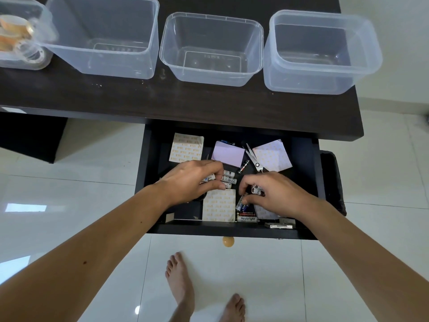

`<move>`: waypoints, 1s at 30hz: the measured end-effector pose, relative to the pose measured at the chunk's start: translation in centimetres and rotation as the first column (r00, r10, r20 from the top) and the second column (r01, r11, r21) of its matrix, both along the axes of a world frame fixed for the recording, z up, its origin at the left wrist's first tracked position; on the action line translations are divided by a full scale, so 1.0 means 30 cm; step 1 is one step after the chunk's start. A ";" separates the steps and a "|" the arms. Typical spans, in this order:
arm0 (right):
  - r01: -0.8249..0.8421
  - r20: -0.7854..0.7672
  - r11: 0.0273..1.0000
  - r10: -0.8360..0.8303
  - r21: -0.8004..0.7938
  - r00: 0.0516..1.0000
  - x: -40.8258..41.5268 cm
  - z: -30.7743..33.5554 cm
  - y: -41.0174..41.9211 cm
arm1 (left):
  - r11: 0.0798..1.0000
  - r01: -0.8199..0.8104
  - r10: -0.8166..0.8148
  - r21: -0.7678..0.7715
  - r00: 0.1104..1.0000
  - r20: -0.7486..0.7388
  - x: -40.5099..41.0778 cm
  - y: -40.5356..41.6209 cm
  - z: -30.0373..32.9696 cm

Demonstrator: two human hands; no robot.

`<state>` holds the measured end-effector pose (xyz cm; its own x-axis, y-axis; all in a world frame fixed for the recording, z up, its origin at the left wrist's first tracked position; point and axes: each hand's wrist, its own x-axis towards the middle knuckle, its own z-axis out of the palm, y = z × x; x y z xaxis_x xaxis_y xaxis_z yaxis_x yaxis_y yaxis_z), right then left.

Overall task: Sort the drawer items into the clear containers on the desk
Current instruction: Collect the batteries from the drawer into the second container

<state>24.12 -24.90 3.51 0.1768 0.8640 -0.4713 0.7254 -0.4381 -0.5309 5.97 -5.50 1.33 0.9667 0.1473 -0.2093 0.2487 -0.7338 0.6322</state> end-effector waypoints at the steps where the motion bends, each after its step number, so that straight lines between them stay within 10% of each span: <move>1: -0.014 0.009 1.000 0.014 -0.019 1.000 -0.001 -0.003 0.003 | 1.000 -0.005 0.005 -0.006 1.000 -0.011 0.001 0.000 -0.002; 30: 0.182 -0.180 0.983 -0.176 0.020 0.968 0.041 0.033 -0.038 | 0.988 0.086 -0.072 0.126 0.991 -0.113 0.023 0.002 0.019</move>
<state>25.35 -26.03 4.50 0.2470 0.8428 -0.4781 0.5302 -0.5306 -0.6613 6.65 -5.44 1.91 0.9493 0.1040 -0.2967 0.2479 -0.8280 0.5030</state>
